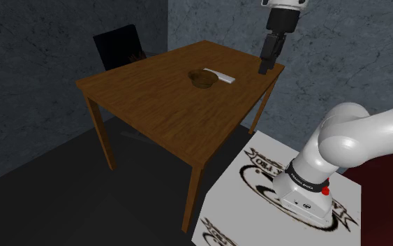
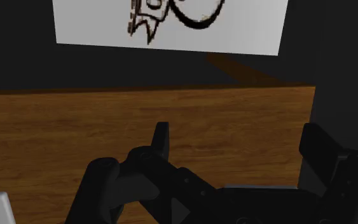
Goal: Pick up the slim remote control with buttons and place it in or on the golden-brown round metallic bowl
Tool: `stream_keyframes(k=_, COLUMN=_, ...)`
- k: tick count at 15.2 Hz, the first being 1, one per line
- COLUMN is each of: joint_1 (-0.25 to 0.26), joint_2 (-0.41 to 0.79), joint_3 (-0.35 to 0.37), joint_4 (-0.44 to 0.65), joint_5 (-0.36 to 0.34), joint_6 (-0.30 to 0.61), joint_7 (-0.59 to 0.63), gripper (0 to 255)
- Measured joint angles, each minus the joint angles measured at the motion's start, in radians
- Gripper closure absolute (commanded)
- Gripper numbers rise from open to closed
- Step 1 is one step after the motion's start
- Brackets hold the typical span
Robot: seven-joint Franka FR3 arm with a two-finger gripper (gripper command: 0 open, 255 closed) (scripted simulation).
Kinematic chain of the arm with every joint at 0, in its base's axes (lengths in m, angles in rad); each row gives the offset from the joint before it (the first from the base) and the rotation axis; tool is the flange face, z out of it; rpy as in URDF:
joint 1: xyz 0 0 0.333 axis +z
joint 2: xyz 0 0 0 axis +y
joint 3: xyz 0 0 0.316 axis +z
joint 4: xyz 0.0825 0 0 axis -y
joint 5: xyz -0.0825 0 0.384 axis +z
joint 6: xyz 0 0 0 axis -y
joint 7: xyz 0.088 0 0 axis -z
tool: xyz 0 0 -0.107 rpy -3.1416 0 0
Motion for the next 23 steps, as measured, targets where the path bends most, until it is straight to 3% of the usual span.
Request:
stream_keyframes(k=4, joint_1=-0.011, joint_2=0.041, joint_3=-0.025, joint_4=-0.014, joint_5=-0.026, joint_6=0.057, joint_7=-0.033, gripper=0)
stream_keyframes(k=15, joint_1=-0.052, joint_2=0.358, joint_3=-0.148, joint_4=0.051, joint_5=-0.113, joint_6=0.326, joint_7=-0.187, gripper=0)
stream_keyframes(k=23, joint_1=-0.068, joint_2=0.648, joint_3=-0.228, joint_4=0.213, joint_5=-0.109, joint_6=0.471, joint_7=-0.3, gripper=0)
